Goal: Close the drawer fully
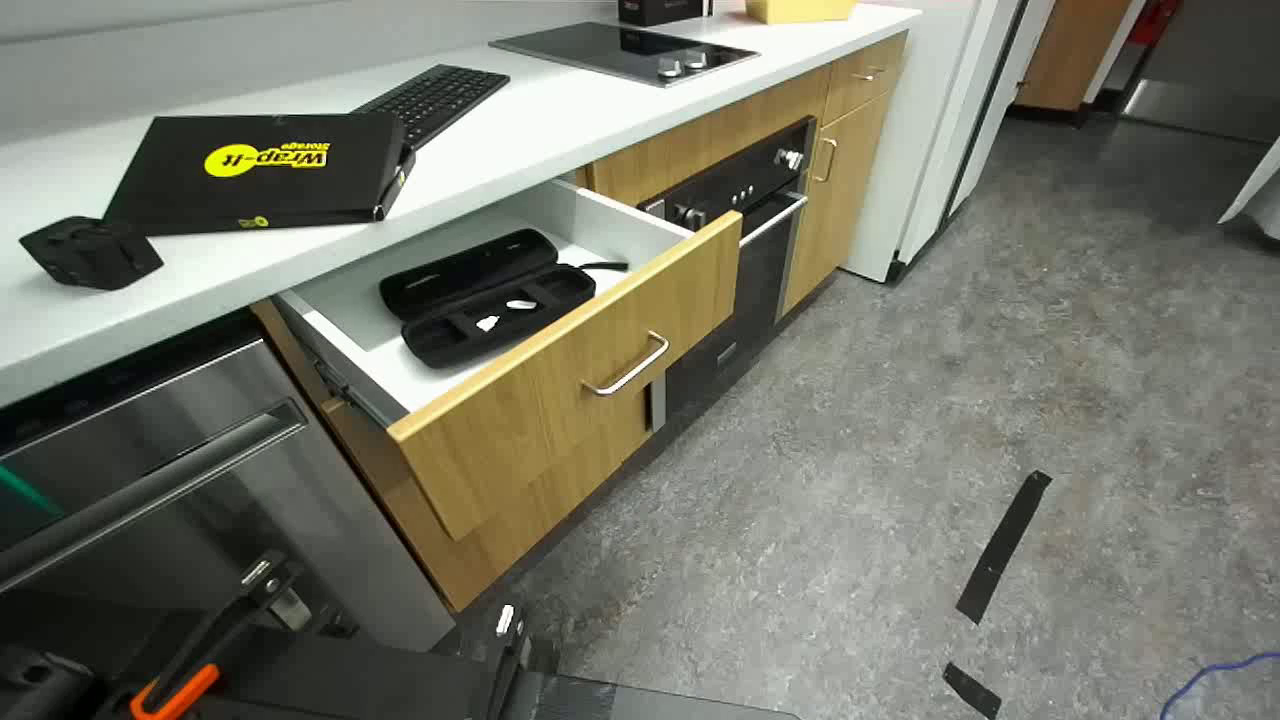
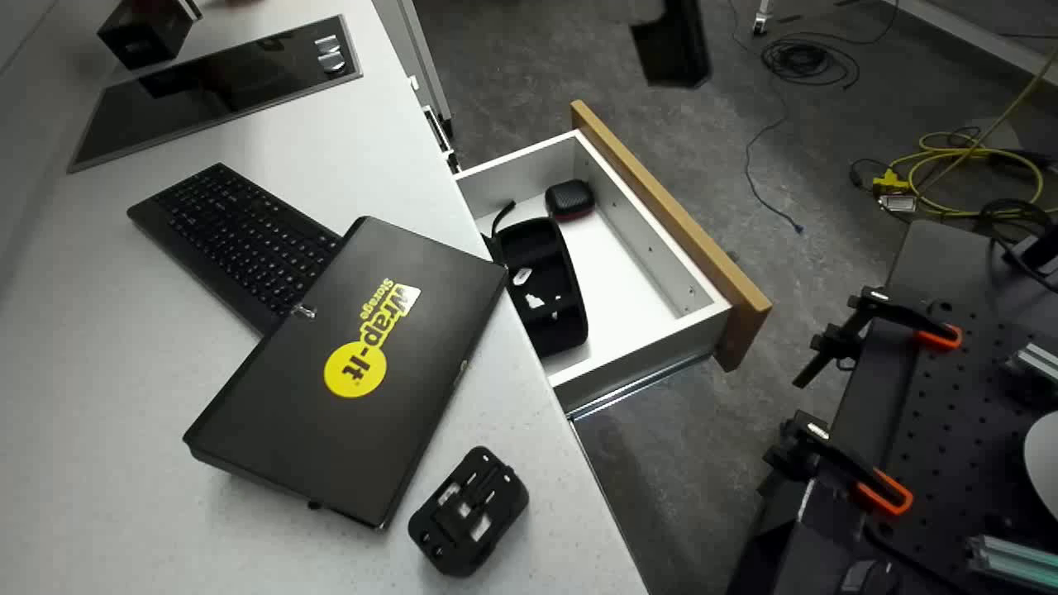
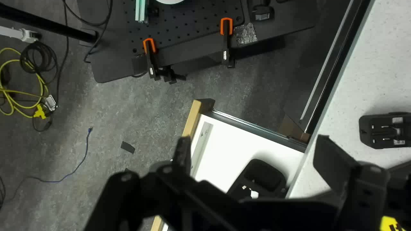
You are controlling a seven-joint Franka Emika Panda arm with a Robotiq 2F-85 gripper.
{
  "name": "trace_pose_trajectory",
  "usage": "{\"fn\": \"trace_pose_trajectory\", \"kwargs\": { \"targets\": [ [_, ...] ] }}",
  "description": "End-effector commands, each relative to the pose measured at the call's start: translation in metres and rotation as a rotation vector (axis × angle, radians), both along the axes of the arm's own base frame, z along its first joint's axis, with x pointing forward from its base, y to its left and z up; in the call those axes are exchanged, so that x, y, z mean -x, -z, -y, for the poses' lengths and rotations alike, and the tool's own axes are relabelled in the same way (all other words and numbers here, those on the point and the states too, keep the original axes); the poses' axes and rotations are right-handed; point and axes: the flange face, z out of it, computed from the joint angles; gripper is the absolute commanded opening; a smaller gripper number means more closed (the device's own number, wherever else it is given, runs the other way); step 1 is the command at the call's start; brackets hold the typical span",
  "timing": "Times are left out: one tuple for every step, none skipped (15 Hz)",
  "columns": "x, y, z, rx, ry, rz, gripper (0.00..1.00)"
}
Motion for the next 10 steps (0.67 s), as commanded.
{"fn": "trace_pose_trajectory", "kwargs": {
  "targets": [
    [0.000, 0.000, 0.000, 0.001, 0.000, -0.002, 1.00],
    [0.000, 0.000, 0.000, 0.001, 0.000, -0.002, 1.00],
    [-0.003, 0.001, 0.001, 0.005, -0.006, 0.003, 1.00],
    [-0.007, 0.004, 0.005, 0.001, -0.002, 0.006, 1.00],
    [-0.012, 0.009, 0.012, -0.007, 0.005, 0.009, 1.00],
    [-0.018, 0.015, 0.022, -0.015, 0.013, 0.012, 1.00],
    [-0.027, 0.028, 0.039, -0.023, 0.030, 0.019, 1.00],
    [-0.038, 0.046, 0.061, -0.020, 0.059, 0.032, 1.00],
    [-0.046, 0.063, 0.080, -0.020, 0.084, 0.040, 1.00],
    [-0.052, 0.080, 0.099, -0.012, 0.115, 0.046, 1.00]
  ]
}}
